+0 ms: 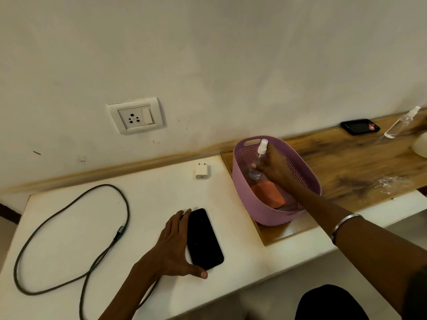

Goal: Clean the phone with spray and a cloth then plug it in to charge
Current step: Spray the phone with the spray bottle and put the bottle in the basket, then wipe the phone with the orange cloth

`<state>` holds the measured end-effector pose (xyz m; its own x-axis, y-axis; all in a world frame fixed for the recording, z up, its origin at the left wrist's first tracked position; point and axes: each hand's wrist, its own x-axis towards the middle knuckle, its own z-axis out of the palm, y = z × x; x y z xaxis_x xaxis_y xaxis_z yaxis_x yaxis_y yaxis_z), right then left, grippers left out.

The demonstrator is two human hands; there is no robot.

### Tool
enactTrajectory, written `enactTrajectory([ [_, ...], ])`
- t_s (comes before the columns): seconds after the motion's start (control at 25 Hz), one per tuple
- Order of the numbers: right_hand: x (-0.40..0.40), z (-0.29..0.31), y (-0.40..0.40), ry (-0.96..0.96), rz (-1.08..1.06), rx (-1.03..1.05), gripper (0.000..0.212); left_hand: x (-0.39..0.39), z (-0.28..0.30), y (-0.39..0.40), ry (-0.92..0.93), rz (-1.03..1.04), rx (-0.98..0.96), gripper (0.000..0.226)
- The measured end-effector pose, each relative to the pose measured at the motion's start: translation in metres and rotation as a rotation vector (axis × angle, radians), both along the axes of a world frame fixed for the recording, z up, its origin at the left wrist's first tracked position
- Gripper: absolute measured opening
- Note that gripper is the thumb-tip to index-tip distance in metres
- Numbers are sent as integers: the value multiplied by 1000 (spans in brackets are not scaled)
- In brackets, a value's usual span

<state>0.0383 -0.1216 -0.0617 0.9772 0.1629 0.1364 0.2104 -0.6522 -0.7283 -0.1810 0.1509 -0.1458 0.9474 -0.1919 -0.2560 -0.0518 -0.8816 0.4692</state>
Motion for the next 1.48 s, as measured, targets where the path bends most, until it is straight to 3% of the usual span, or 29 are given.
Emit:
enactTrajectory([
  [0.16,-5,4,-18,130,79,-101,53,-1,0,-1,-2,13,-10,157],
  [0.32,-12,3,-33,255,92,-583,47,-4,1,0,-19,20,-22,158],
  [0.48,-19,4,-18,489,65,-818,68,-6,2,-1,-20,7,-24,159],
  [0.56,-22,6,-9,569,9,-881,69,-6,3,0,-23,4,-28,158],
  [0.64,-27,10,-9,608,-27,-827,55,-6,1,1,-26,11,-37,158],
  [0.8,-38,12,-23,356,41,-616,26,-5,-1,1,-42,8,-37,158],
  [1.0,-39,35,-33,269,-31,-594,23,-5,0,1,-33,11,-49,159],
  [1.2,-55,73,-37,-14,-117,-533,32,-7,5,-1,-31,8,-53,158],
  [1.36,-74,102,-21,-195,-149,-407,11,-8,6,1,-38,6,-77,157],
  [1.48,-90,112,7,-264,-142,-332,19,-9,6,0,-44,7,-85,157],
])
